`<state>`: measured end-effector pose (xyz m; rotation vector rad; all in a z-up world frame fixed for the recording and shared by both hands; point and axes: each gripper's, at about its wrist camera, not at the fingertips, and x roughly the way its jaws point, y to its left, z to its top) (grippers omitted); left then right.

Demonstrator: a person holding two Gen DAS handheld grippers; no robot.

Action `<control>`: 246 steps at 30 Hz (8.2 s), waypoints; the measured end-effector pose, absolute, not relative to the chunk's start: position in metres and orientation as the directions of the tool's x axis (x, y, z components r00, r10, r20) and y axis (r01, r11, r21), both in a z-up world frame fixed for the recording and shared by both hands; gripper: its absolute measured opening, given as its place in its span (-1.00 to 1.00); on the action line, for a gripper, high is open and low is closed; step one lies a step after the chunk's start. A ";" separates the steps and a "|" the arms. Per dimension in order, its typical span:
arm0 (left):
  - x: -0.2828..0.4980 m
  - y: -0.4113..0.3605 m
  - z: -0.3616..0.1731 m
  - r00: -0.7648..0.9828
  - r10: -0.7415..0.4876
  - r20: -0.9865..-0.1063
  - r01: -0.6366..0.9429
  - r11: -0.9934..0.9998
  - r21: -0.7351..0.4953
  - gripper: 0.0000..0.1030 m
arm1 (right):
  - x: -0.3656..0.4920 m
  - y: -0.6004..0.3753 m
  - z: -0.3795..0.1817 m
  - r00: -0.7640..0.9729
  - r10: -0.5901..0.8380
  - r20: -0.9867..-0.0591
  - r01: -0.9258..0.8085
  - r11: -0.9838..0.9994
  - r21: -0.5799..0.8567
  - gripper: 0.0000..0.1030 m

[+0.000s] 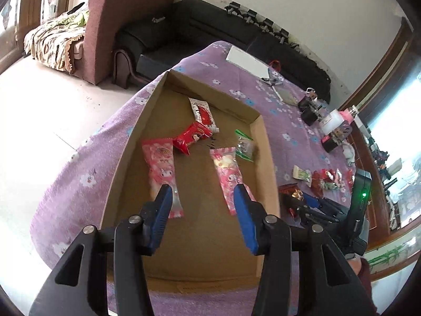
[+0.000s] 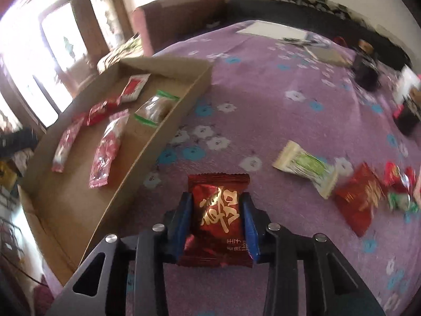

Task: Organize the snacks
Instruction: 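Move both packets into the box and open both grippers, then grasp the green-white wrapper with the left gripper while the right grasps a red gold-lettered packet, then carry the green-white wrapper and red gold-lettered packet over the box and open both grippers, then move both open grippers away from the box toward the remaining candies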

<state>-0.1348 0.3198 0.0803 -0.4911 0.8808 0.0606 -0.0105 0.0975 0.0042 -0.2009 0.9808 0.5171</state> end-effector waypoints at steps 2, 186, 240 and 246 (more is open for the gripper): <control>-0.139 0.321 0.079 0.651 -0.155 -0.743 -0.260 0.874 -0.410 -0.09 | -0.010 0.085 0.015 0.471 0.333 -0.817 -0.464 0.881 0.091 -0.29; -0.145 0.305 0.040 0.599 0.073 -0.798 -0.353 0.918 -0.181 -0.56 | -0.093 0.201 0.022 0.348 0.473 -0.809 -0.675 0.726 0.133 -0.34; -0.138 0.194 0.085 0.657 0.196 -0.728 -0.218 0.974 0.066 0.01 | -0.069 0.053 0.049 0.569 0.396 -0.721 -0.407 0.897 0.172 0.14; -0.129 0.171 0.083 0.651 0.117 -0.750 -0.143 0.989 0.031 0.00 | -0.064 0.010 0.047 0.595 0.356 -0.721 -0.335 0.925 0.180 0.15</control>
